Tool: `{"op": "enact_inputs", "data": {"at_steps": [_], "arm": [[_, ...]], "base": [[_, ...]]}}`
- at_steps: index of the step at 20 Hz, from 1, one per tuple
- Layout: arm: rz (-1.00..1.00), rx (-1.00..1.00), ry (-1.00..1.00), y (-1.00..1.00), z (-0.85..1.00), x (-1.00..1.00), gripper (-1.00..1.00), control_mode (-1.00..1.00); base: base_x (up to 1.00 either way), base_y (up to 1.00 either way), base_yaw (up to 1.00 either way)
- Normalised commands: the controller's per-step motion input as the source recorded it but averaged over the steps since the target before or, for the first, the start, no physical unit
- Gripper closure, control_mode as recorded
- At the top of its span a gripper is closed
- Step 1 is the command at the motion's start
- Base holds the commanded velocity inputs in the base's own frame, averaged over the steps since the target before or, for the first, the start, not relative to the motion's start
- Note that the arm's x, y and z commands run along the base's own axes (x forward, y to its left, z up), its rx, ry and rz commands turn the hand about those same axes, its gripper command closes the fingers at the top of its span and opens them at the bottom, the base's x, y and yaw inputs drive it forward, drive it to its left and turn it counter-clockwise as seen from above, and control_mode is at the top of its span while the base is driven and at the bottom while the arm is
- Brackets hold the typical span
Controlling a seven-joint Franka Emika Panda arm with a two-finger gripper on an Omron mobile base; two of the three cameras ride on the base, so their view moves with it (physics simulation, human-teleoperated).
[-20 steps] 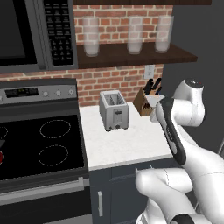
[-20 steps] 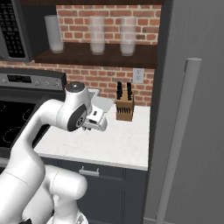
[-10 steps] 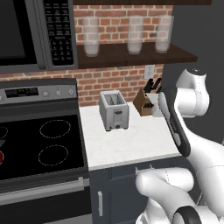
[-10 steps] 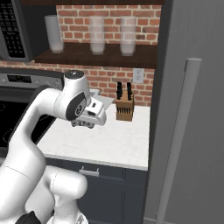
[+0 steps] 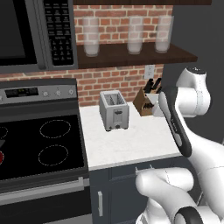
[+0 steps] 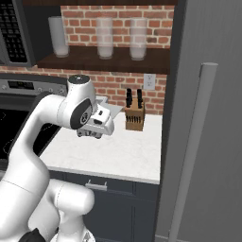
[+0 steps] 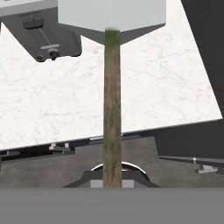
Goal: Put the lemon wedge and bell pepper in the pot. Retrieve the spatula and lightly stir the vegetables in the pot.
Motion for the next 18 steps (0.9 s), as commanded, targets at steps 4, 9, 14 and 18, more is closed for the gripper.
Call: {"op": "enact_inputs", "data": {"at_steps": [4, 9, 14, 18], "arm": [[0.0, 0.0, 0.0, 0.02, 0.0, 0.0, 1.0, -1.0], [0.0, 0.0, 0.0, 0.12, -0.01, 0.03, 1.0, -1.0], [0.0, 0.0, 0.0, 0.01, 0.0, 0.0, 1.0, -1.0], [0.0, 0.0, 0.0, 0.04, 0.0, -0.09, 1.0, 1.0]], "base": [[0.0, 0.0, 0.0], [0.0, 0.0, 0.0], [0.0, 0.0, 0.0], [-0.18, 0.11, 0.0]]}}
